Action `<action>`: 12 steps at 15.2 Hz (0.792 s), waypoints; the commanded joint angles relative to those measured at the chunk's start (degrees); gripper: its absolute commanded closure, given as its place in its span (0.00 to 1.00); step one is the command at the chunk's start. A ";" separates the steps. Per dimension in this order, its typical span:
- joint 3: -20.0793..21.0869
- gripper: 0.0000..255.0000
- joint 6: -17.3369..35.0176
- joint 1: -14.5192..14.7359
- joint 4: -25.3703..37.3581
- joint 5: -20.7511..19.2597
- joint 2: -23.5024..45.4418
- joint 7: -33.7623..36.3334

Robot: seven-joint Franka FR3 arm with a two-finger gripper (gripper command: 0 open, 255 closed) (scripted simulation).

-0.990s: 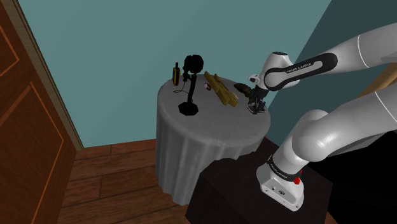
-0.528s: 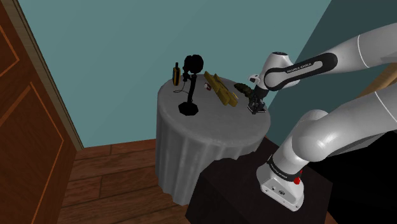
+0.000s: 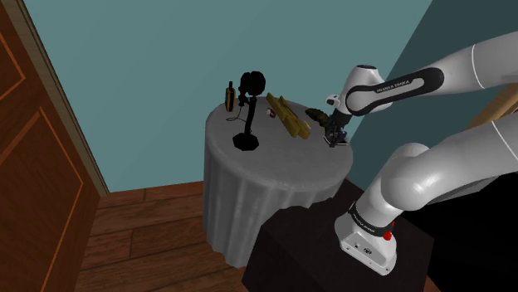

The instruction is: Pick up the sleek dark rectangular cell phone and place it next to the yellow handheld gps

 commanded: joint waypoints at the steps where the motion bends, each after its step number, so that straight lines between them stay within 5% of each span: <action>1: 1.05 1.00 -2.40 -0.45 0.54 0.14 -1.83 0.15; 12: 5.80 1.00 -13.80 -1.42 4.93 2.22 -8.84 0.07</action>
